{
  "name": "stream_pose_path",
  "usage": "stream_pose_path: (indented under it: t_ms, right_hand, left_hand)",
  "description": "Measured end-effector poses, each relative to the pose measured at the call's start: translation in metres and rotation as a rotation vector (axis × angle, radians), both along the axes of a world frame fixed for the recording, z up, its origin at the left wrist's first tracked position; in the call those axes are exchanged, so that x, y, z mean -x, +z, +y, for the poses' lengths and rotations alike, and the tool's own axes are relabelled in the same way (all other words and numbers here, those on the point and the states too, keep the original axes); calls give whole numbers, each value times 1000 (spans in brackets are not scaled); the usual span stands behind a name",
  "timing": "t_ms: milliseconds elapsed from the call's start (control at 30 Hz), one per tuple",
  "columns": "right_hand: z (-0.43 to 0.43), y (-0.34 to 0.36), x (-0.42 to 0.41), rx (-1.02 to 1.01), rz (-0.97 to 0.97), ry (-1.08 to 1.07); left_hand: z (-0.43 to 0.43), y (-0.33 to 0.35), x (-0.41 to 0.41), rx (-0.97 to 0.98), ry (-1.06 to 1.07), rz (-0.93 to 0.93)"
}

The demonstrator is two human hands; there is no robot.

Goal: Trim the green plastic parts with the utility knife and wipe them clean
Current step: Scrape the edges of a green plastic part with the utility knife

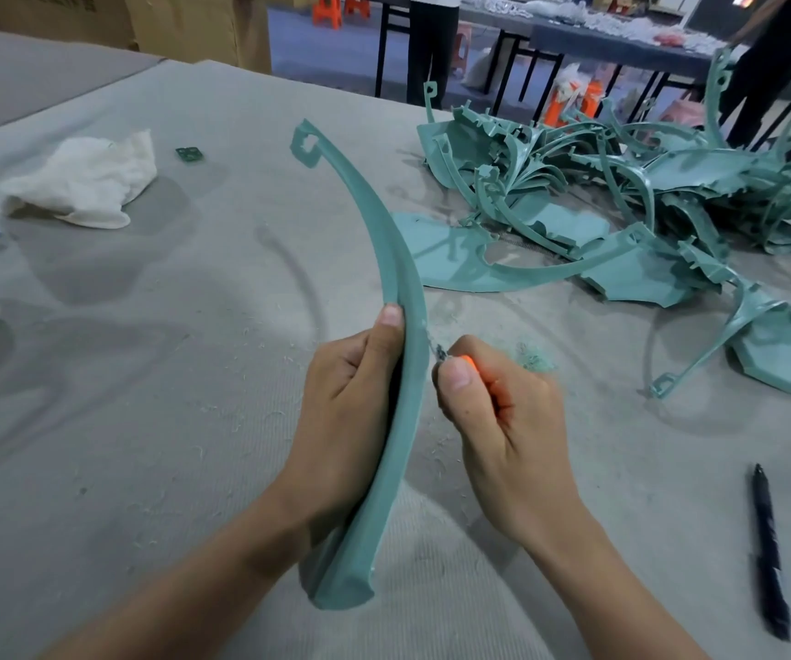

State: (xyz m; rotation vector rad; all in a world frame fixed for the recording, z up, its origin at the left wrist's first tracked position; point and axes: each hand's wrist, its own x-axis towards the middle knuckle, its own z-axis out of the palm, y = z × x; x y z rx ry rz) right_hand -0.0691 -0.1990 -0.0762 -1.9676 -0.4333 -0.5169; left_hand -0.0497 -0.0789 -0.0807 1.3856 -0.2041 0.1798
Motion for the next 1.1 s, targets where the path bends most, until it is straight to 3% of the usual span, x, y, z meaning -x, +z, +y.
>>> stream_pose_path:
  t_ms: [467,567,700,800,933,1000,1033,1100]
  right_hand:
    - [-24,9,-13,-28,39,-168]
    - [-30,10,-14,-200,161,-156]
    - [-31,11,-9,-304,403,68]
    - [-26,14,-7,-270,500,161]
    - [-32,14,-8,-377,546,115]
    - [-38,16,-8,-445,544,78]
    - [-40,18,-8,-482,548,70]
    - [-44,20,-8,-571,572,79]
  left_hand:
    - [-3,2,10,-196,-297,-89]
    - [0,2,8,-358,-133,-134]
    - [9,-2,-6,-704,256,-168]
    - [14,-4,-12,-772,279,-181]
    - [17,-4,-14,-869,298,-145]
    - [19,1,-20,-723,273,28]
    - [22,6,-23,-529,221,160]
    - [31,17,-27,75,-64,435]
